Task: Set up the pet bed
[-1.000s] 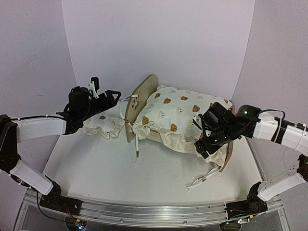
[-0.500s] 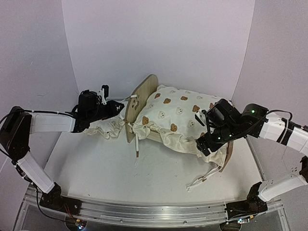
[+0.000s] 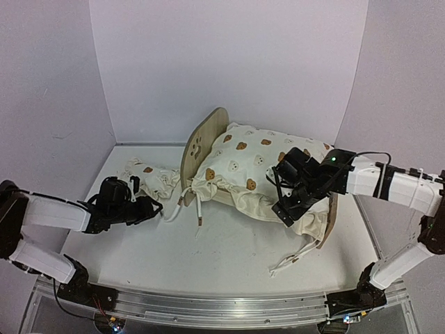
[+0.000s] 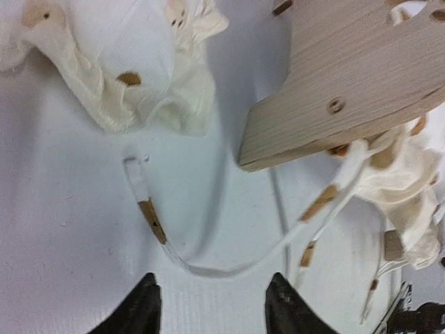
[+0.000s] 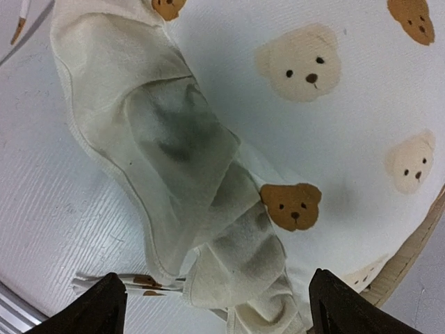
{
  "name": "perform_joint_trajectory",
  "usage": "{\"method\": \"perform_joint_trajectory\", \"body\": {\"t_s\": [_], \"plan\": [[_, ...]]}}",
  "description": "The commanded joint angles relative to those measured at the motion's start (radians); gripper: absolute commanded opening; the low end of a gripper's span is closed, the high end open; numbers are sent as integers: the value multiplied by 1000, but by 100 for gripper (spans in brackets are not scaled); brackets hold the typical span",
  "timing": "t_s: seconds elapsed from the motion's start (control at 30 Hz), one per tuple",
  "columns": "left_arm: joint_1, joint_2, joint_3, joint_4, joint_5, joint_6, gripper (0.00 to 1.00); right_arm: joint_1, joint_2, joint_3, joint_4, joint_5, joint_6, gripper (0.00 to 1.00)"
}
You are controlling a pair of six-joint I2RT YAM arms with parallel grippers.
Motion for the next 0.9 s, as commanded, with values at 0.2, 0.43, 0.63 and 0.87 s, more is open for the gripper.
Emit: {"method": "perform_joint_trajectory", "body": {"t_s": [0.2,0.43,0.63,0.87], "plan": [[-270,-348,72,3,-44,105,71,27,127,25,20,92,18,70],[-545,-210,91,293,-78,297,70,41,200,53,163,139,62,34],[-687,106,188,465,-35,476,67,38,273,166,269,111,43,0],[-729,450,425,588,46,631,66,-22,227,229,379,-248,72,0]]}}
